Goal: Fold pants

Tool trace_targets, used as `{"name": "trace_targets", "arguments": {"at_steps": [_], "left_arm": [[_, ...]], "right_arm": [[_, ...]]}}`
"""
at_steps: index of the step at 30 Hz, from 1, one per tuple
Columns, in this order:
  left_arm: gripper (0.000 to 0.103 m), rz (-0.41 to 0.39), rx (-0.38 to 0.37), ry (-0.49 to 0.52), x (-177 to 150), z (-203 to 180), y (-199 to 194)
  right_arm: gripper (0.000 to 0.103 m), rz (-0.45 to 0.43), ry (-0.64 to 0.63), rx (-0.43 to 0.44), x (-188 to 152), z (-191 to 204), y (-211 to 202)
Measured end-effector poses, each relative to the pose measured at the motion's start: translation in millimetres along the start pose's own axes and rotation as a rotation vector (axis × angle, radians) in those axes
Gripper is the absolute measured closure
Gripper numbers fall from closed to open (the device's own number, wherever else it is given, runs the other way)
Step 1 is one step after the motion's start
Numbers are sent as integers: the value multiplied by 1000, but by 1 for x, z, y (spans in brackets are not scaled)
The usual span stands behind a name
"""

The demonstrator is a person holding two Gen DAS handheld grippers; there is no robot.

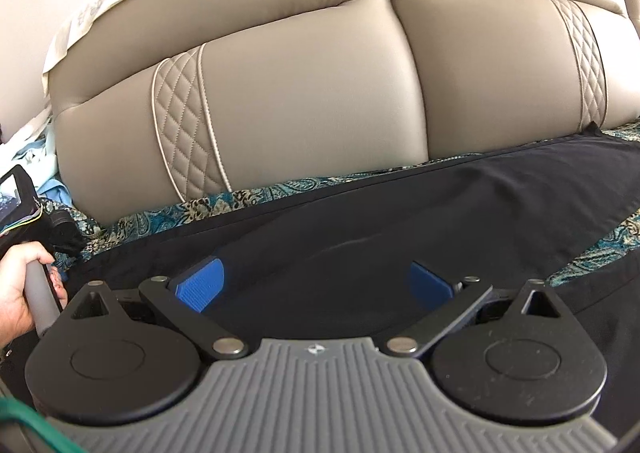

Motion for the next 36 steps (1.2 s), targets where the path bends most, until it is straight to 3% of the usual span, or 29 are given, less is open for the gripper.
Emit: {"name": "trace_targets", "arguments": {"at_steps": [1,6,17,21,24,31,36], "left_arm": [[101,-10,-24,5,1,2,-5],[102,-35,-116,26,6,13,-34],[102,21,-259,33,9,40,-80],[102,23,-291,54,6,50,-97],[102,21,-299,65,8,54,-104],[102,45,-319,69,9,63,-103],[102,62,-333,75,6,66,-97]], "right_arm": [[0,1,4,7,0,1,0],[0,11,59,71,-4,9,0],[1,62,360,356,-19,31,9],[11,59,485,530,-16,46,13],[20,96,538,590,-5,65,29],[34,260,547,541,18,134,102],[49,281,546,460,23,154,134]]}}
Point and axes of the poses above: each gripper's, at about its wrist camera, not at the fingertips, and y roughly the way its jaws point, z to its left, x to its top, the point moved 6 cm from there along y, roughly the way its jaws point, and after that the axes turned 13 degrees about -y, right-handed, at the moved point
